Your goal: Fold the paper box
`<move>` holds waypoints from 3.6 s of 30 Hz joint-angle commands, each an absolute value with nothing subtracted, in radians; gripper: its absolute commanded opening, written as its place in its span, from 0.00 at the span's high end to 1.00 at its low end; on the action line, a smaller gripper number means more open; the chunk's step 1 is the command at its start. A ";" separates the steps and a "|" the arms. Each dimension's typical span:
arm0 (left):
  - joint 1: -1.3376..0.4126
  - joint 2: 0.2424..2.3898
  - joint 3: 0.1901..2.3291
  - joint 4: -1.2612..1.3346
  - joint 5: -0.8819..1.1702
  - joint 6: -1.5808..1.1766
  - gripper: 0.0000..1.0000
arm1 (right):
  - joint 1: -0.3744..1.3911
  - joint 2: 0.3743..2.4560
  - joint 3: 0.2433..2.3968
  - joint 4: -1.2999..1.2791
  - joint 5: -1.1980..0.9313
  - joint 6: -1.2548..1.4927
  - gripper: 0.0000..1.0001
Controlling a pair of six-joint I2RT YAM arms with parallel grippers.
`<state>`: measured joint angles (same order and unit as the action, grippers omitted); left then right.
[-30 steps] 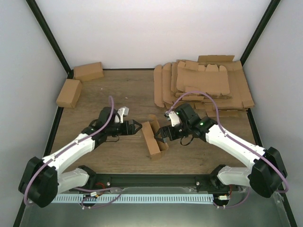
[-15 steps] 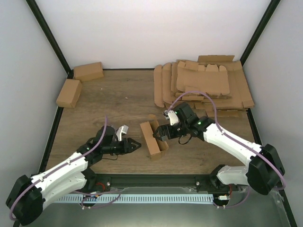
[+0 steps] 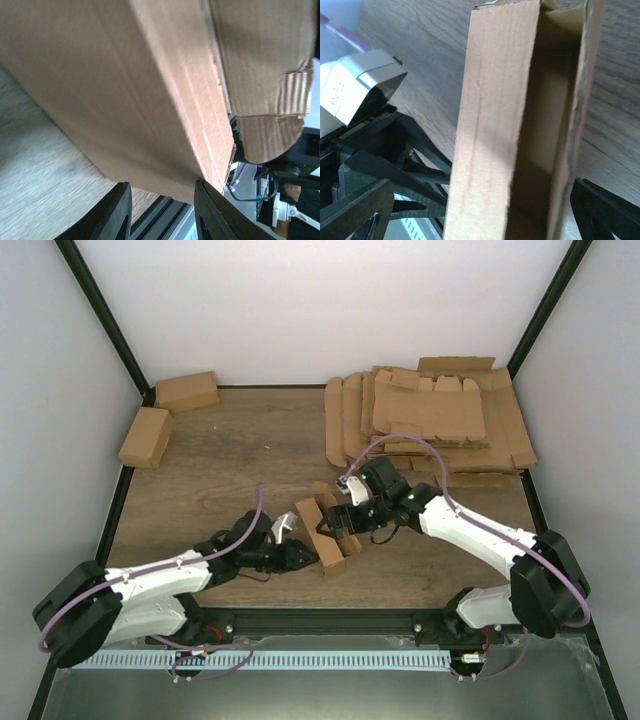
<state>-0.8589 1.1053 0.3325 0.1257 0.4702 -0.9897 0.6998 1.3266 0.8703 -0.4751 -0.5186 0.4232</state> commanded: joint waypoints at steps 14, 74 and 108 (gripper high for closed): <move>-0.947 1.318 0.470 0.294 0.386 -0.957 0.65 | 0.721 1.317 0.849 -0.437 -0.629 0.382 0.06; -0.497 0.928 0.800 -0.466 0.060 -0.284 0.36 | 0.969 1.552 1.060 -0.554 -0.122 -0.138 0.41; -0.511 0.818 0.567 -0.295 0.289 -0.369 0.27 | 0.844 1.588 1.166 -0.744 -0.156 -0.775 0.34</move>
<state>-0.5037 0.8471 0.5930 -0.3843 0.2428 -0.3492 0.8707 1.6070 1.1343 -0.7166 -0.1501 -0.7265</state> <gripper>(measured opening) 0.732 0.653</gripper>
